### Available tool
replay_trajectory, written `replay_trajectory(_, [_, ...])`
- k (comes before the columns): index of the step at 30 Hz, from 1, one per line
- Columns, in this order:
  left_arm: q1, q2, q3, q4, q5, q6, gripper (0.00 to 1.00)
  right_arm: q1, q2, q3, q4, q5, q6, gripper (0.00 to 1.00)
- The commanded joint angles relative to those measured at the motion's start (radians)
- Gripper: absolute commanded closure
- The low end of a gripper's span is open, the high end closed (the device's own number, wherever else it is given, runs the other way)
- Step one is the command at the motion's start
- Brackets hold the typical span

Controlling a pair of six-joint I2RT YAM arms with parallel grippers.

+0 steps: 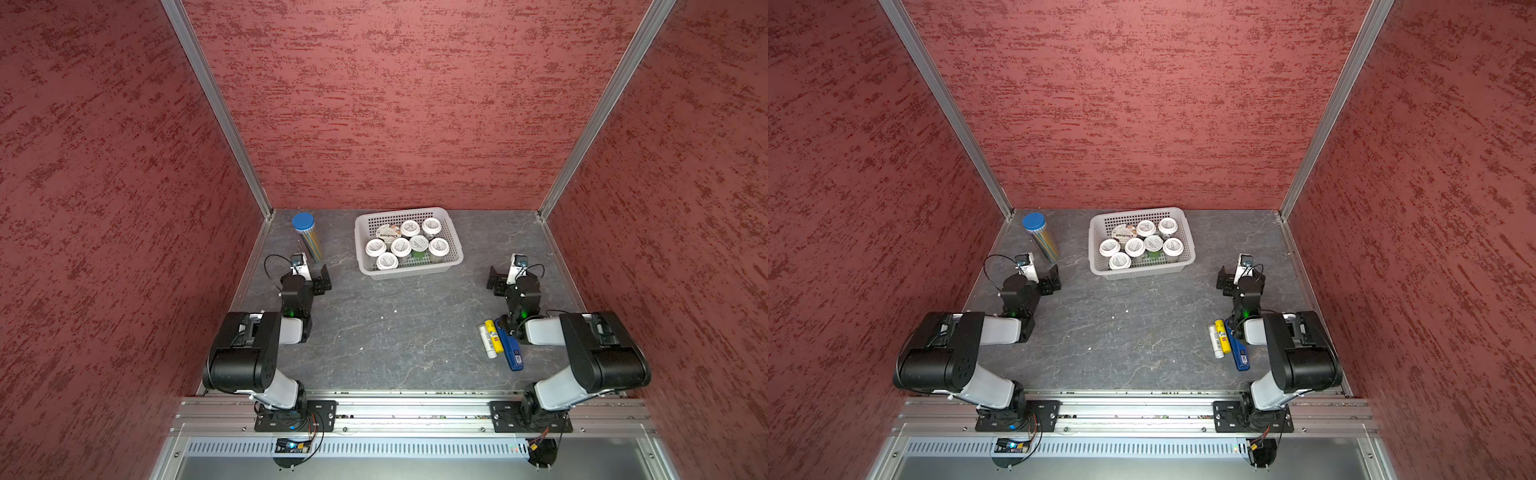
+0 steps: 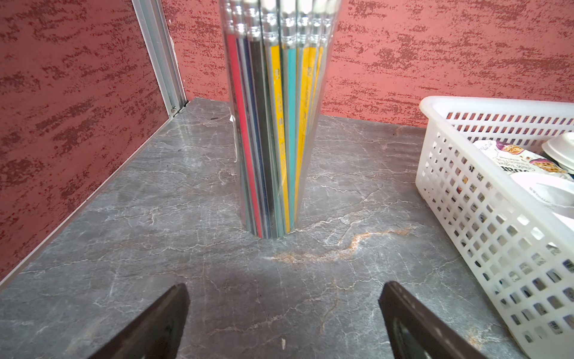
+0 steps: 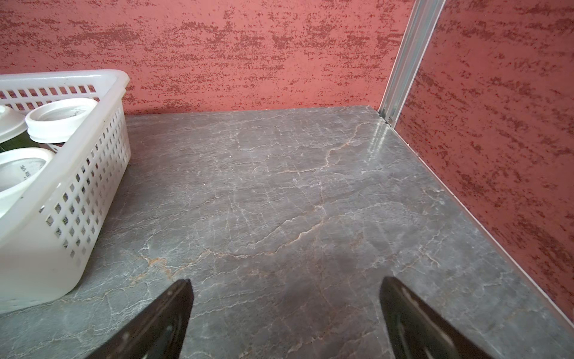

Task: Put the yogurt in the basket
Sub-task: Reset both arms

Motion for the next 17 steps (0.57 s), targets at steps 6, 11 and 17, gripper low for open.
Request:
replay_trajectory(6, [0.014, -0.003, 0.016, 0.003, 0.03, 0.003, 0.0, -0.008, 0.0, 0.014, 0.027, -0.015, 0.008, 0.01])
replay_trajectory(11, [0.018, -0.002, 0.019, -0.004, 0.04, 0.001, 0.0, -0.009, 0.001, 0.012, 0.029, -0.014, 0.006, 0.02])
replay_trajectory(17, [0.007, -0.004, 0.009, 0.017, 0.026, 0.012, 0.0, -0.009, 0.001, 0.012, 0.03, -0.015, 0.006, 0.02])
